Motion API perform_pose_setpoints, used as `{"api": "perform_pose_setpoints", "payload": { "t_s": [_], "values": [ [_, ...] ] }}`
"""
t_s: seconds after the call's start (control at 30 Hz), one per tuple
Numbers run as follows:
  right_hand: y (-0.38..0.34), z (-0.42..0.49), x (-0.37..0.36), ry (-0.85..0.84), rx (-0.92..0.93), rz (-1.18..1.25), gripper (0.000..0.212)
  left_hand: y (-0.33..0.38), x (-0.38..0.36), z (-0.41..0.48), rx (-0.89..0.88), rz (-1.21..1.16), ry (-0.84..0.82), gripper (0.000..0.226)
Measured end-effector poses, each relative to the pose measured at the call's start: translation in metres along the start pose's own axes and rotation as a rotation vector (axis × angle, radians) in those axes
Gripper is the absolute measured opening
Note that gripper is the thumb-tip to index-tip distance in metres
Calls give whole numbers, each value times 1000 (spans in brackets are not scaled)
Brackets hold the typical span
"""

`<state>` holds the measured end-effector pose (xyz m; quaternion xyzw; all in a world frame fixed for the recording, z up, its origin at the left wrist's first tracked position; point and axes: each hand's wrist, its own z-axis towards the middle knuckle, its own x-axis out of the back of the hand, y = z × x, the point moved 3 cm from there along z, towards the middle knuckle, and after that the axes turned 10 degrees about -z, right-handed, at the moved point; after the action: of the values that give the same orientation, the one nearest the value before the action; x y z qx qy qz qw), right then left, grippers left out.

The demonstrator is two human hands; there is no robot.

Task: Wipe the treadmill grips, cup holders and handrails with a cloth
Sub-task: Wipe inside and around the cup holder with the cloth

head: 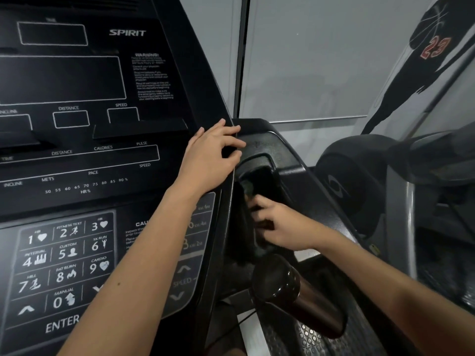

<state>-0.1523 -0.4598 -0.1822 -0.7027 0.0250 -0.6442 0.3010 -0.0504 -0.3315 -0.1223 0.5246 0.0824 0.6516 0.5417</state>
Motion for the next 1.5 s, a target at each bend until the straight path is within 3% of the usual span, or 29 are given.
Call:
{"api": "perform_pose_setpoints", "payload": {
  "t_s": [0.23,0.4,0.53,0.63,0.73,0.83,1.0,1.13,1.27,1.37,1.43,1.5],
  "values": [
    [35,-39,39,-191,-90,-49,40,1,1,-1,11,-16,-9,20],
    [66,-15,53,-98,-125,-334,49,2,2,-2,15,-26,-8,21],
    [74,9,42,-59,-120,-568,40,2,2,-2,19,-40,-4,20],
    [67,-8,34,-25,-127,-600,31,1,2,-2,16,-35,-5,21],
    [46,-40,29,-46,-103,-517,27,1,2,-1,13,-35,-3,21],
    [19,-56,26,-87,-74,-333,37,1,3,-1,15,-45,8,21],
    [-12,-22,-7,-59,31,-236,47,2,2,-1,16,-41,14,21],
    [-5,5,-20,-16,-42,-57,58,2,1,0,9,-24,8,21],
    [8,26,-21,-77,-144,-23,65,1,0,0,8,-3,7,22],
    [21,40,-19,-52,-137,-184,71,0,-1,0,9,3,5,23],
    [31,47,-21,-26,-174,-449,75,0,-1,0,9,7,7,23],
    [30,53,-19,121,-205,-711,68,1,-1,1,9,17,1,23]
  ]
}}
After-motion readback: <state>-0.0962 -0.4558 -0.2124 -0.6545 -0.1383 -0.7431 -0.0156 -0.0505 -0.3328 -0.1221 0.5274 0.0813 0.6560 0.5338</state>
